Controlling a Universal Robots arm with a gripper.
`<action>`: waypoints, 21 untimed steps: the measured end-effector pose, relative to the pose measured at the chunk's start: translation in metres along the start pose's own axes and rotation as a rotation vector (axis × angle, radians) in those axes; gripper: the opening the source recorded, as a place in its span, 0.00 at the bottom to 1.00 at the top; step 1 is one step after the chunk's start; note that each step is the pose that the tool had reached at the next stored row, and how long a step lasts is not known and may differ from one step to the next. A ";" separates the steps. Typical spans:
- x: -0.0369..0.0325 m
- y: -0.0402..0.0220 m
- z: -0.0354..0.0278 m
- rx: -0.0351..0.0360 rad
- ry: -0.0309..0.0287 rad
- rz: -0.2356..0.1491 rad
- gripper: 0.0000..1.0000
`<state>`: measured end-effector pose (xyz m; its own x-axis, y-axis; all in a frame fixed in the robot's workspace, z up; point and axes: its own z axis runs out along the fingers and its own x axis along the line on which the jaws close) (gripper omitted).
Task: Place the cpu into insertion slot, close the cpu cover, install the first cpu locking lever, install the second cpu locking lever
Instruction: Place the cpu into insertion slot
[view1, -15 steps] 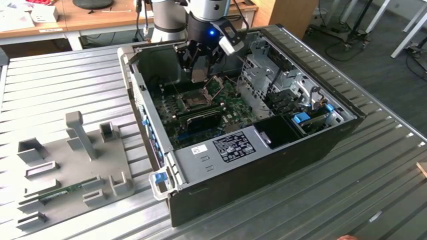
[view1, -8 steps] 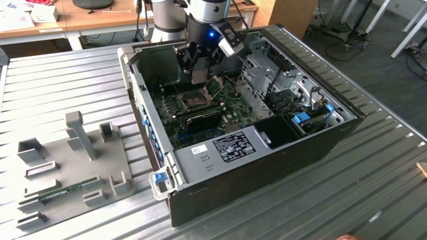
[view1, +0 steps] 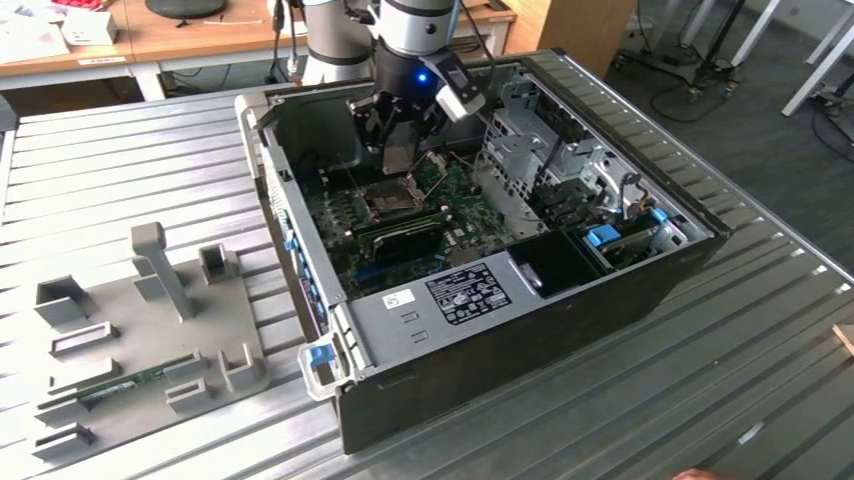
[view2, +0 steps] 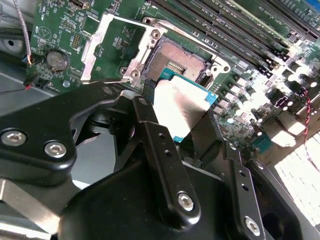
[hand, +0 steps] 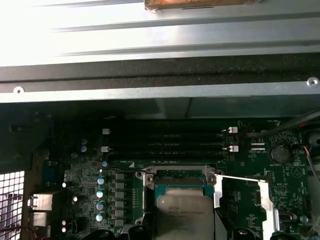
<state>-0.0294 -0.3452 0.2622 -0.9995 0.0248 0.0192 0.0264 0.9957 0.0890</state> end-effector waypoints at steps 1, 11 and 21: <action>0.0000 -0.0001 0.0008 0.0004 0.0000 0.000 0.54; 0.0000 -0.0002 0.0022 0.0007 0.0000 0.000 0.54; -0.0002 -0.0008 0.0095 0.0004 0.0000 0.000 0.54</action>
<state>-0.0295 -0.3452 0.2527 -0.9995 0.0247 0.0193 0.0264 0.9957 0.0885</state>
